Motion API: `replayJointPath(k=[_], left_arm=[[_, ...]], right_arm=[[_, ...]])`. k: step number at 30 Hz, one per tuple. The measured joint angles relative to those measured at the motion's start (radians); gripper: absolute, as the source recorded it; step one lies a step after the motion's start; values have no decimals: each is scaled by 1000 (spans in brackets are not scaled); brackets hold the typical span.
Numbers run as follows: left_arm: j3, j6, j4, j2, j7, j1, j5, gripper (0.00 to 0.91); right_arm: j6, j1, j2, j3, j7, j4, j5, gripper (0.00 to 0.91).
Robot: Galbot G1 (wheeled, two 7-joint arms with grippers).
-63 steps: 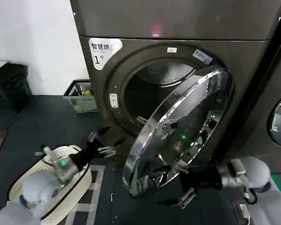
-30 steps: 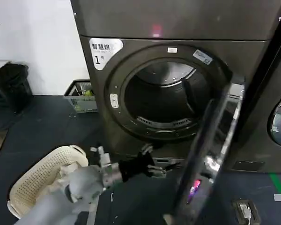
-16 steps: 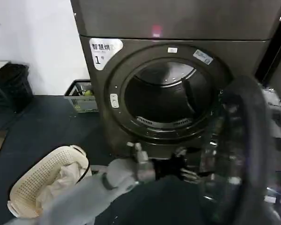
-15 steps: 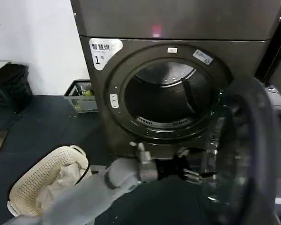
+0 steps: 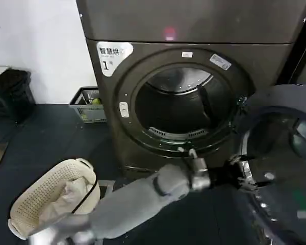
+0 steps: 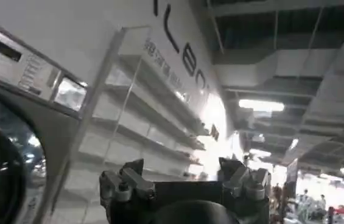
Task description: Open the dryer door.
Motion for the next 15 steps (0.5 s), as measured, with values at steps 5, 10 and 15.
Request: replayJointPath(k=[5, 10, 15], left_arm=[[-3, -44, 81, -63, -39, -28, 34, 907], [-16, -69, 129, -90, -49, -38, 45, 907], [-28, -151, 124, -72, -55, -35, -36, 907]], right_arm=[[7, -14, -13, 27, -2, -12, 2, 907], [12, -19, -19, 38, -2, -18, 2, 907], [13, -13, -23, 36, -1, -22, 0, 907]])
